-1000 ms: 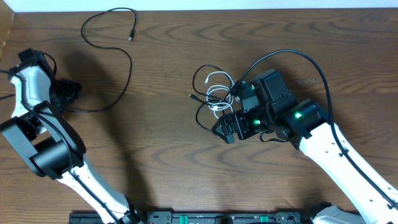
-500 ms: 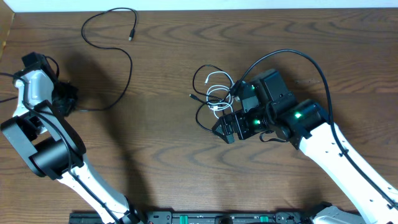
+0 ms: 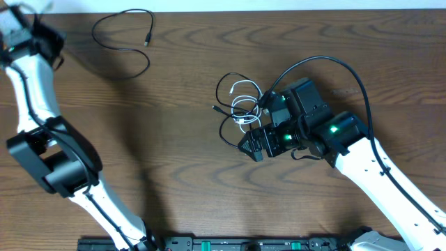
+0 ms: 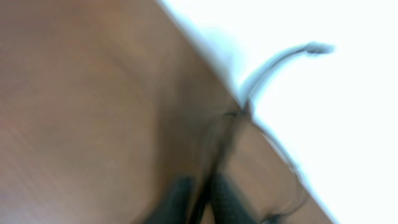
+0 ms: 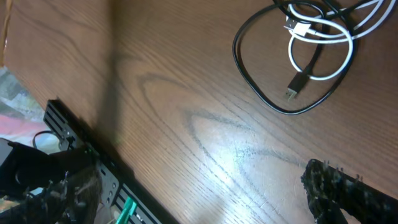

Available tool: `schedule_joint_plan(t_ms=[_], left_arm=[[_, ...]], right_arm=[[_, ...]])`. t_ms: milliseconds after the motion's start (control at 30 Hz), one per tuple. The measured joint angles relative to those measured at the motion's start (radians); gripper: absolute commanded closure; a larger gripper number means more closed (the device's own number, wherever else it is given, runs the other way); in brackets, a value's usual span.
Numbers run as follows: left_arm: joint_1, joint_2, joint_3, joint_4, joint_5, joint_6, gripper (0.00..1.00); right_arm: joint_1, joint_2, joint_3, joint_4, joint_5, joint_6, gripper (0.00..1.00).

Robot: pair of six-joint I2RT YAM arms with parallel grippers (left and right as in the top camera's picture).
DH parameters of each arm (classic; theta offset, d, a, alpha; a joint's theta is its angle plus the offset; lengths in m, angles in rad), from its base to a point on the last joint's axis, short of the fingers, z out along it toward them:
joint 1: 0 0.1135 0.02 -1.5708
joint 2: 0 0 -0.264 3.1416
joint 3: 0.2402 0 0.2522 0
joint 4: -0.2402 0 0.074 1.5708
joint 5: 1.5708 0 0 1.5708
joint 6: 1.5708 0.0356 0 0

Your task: Untangle cables

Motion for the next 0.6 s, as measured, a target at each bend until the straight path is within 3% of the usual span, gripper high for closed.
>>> schedule_joint_plan(t_ms=[200,333,600], left_arm=[[-0.162,0.007,0.007,-0.032,-0.06,0.109,0.05],[-0.208,0.053,0.003,-0.14,-0.129,0.182,0.04],[-0.169,0.075,-0.021,-0.272,-0.178,0.252,0.03]], right_arm=[[0.0,0.0,0.0,0.0,0.0,0.011,0.01],[0.0,0.0,0.0,0.0,-0.005,0.018,0.01],[0.0,0.0,0.0,-0.002,-0.013,0.022,0.01]])
